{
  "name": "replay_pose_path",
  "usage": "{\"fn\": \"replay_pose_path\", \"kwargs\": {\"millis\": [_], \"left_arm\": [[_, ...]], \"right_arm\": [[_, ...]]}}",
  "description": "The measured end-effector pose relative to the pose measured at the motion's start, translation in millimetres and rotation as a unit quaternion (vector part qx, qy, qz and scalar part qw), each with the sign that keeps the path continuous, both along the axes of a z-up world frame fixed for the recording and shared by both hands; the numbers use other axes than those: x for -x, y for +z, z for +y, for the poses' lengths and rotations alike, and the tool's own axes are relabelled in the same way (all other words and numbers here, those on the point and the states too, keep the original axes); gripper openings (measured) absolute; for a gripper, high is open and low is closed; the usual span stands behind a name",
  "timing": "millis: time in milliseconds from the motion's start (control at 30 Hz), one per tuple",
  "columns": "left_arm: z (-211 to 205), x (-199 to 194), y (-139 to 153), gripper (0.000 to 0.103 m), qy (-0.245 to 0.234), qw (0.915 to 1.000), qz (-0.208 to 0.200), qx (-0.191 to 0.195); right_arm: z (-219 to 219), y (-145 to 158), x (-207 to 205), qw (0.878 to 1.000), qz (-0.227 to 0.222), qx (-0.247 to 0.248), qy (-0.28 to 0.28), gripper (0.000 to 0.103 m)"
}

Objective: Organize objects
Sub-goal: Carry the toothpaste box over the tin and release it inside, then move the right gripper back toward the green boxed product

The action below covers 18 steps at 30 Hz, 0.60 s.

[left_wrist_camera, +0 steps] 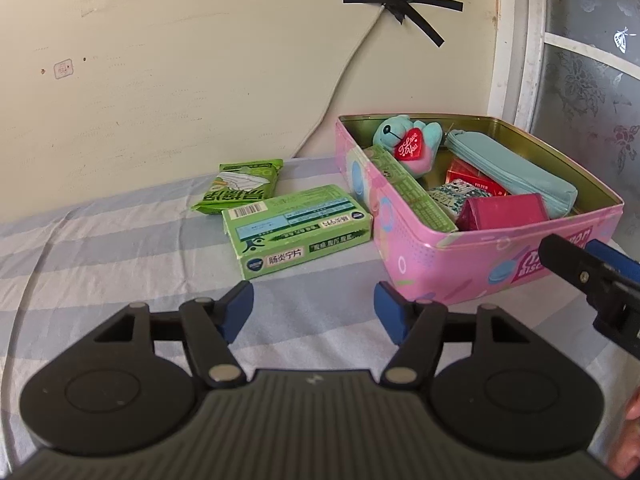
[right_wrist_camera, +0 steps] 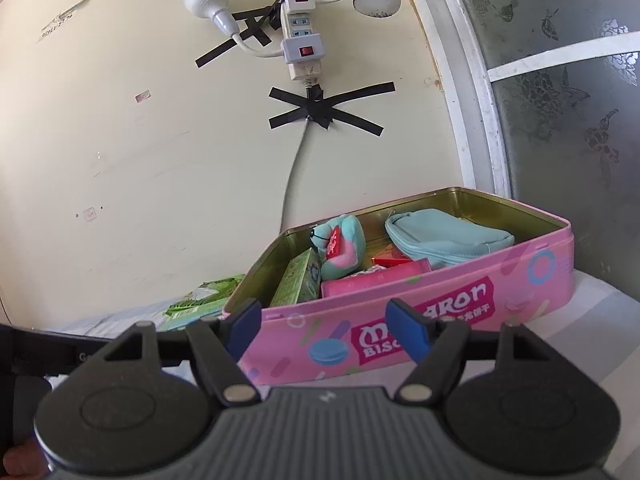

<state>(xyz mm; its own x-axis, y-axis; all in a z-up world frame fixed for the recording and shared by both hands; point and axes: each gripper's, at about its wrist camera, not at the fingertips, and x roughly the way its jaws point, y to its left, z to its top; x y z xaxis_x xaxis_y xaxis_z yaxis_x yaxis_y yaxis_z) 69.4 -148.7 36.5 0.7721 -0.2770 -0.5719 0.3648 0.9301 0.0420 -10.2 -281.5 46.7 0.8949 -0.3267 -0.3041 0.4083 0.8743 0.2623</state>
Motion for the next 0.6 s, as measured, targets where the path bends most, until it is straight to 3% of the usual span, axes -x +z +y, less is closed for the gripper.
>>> {"fn": "replay_pose_path", "kwargs": {"millis": [600], "left_arm": [[42.9, -5.2, -15.7, 0.073, 0.035, 0.9994, -0.003, 0.002]], "right_arm": [[28.5, 2.3, -15.8, 0.999, 0.023, 0.017, 0.025, 0.073]]}}
